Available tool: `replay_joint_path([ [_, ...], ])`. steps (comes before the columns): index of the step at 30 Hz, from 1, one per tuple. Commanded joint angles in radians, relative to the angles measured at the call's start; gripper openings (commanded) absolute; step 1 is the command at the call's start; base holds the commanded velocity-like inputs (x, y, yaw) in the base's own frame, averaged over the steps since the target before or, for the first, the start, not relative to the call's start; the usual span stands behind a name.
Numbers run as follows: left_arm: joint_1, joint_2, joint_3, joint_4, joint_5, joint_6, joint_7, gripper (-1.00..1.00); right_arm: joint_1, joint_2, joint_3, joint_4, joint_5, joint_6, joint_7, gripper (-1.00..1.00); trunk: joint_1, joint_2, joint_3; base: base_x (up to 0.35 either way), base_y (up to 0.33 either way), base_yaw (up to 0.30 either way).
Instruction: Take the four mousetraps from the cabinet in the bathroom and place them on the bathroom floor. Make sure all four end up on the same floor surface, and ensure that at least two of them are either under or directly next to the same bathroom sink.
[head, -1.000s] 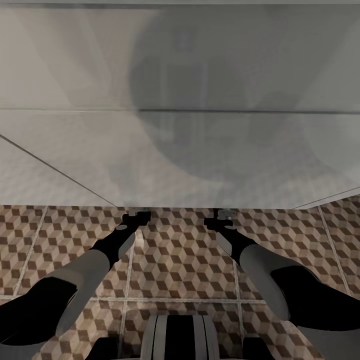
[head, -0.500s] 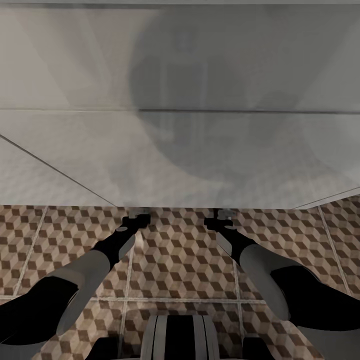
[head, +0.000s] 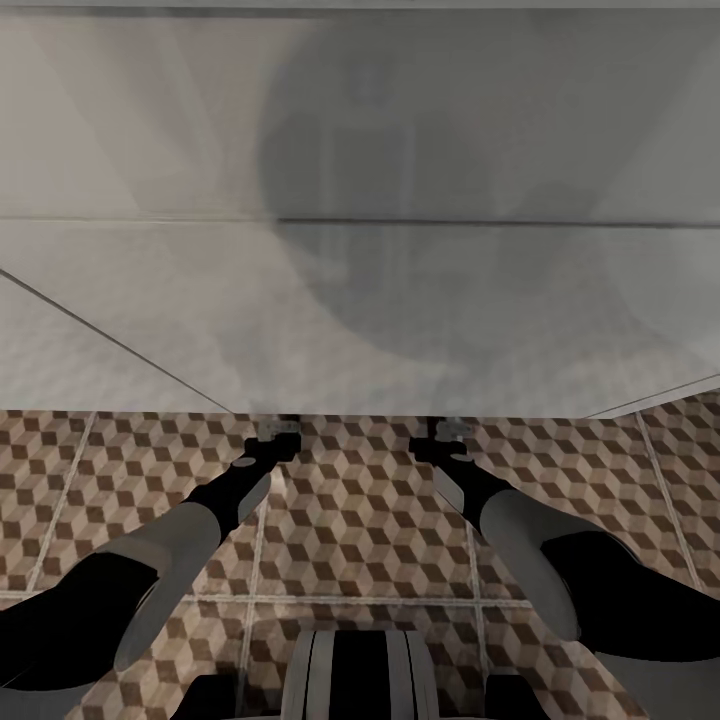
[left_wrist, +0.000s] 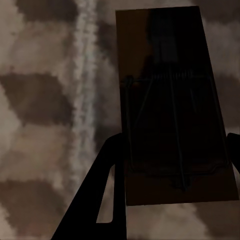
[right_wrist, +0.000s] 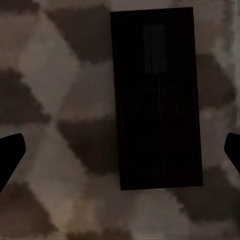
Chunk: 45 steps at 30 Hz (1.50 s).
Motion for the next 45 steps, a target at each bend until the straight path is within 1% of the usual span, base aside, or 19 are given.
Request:
replay_joint_path([
  [1,-0.001,0.000,-0.009,0.001,0.008,-0.004,0.007,-1.00,0.000,0.000,0.009,0.002,-0.010,-0.006,-0.002,1.00,0.000,0.000,0.000,0.000,0.000,0.000],
  [11,-0.001,0.000,-0.009,0.004,0.008,-0.004,0.007,-1.00,0.000,-0.002,0.009,0.008,-0.010,-0.014,0.018,1.00,0.000,0.000,0.000,0.000,0.000,0.000],
  [45,-0.001,0.001,-0.008,0.026,0.013,-0.004,0.007,-1.00,0.000,-0.002,0.009,0.010,-0.010,-0.014,0.020,1.00,0.000,0.000,0.000,0.000,0.000,0.000],
])
